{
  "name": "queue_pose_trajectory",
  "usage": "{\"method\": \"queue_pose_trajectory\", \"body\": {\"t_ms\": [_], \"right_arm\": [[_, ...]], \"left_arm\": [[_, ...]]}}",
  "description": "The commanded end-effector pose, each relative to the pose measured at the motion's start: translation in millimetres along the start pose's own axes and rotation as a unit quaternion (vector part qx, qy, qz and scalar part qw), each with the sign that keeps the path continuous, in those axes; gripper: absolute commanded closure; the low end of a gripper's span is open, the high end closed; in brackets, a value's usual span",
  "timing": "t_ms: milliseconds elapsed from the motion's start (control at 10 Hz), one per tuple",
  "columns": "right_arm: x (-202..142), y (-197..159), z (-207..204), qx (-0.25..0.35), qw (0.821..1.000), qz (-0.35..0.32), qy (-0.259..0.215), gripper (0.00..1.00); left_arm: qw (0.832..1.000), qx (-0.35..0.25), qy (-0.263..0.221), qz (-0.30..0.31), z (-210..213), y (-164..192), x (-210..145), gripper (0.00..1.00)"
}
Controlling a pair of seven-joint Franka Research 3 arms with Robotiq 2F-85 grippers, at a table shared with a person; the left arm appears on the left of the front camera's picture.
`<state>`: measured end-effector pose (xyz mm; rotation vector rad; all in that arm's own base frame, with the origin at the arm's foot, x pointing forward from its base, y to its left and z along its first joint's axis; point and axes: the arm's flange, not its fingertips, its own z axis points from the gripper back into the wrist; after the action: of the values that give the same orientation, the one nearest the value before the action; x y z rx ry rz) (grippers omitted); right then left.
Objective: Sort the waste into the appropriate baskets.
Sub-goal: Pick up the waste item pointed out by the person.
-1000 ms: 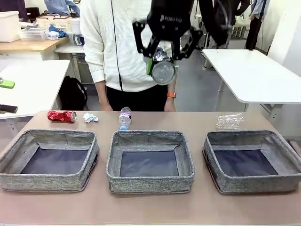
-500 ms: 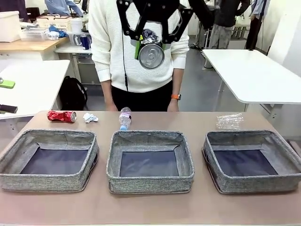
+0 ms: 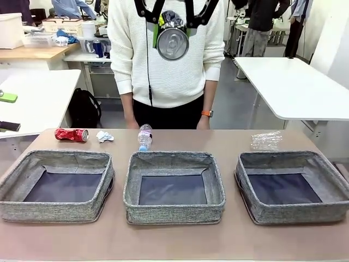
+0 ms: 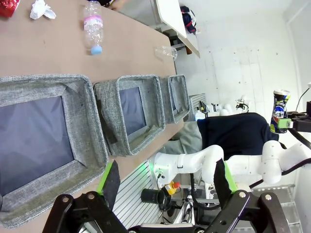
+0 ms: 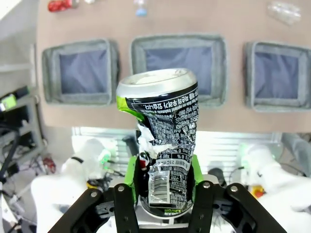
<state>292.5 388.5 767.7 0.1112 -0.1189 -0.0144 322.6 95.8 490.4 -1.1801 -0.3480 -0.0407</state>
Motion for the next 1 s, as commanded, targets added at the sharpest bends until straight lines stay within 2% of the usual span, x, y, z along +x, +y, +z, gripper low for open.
{"method": "queue_pose_trajectory", "body": {"t_ms": [0,200,300,900], "right_arm": [[5,20,14,-0.015,1.000,-0.018,-0.008,0.52],[2,13,17,-0.019,0.999,-0.027,-0.006,0.52],[4,5,6,-0.003,1.000,-0.003,-0.004,0.52],[4,5,6,-0.003,1.000,-0.003,-0.004,0.52]], "left_arm": [[1.000,-0.009,-0.003,-0.011,-2,0,0,0.00],[1.000,-0.009,-0.003,-0.011,-2,0,0,0.00],[1.000,-0.009,-0.003,-0.011,-2,0,0,0.00],[1.000,-0.009,-0.003,-0.011,-2,0,0,0.00]]}}
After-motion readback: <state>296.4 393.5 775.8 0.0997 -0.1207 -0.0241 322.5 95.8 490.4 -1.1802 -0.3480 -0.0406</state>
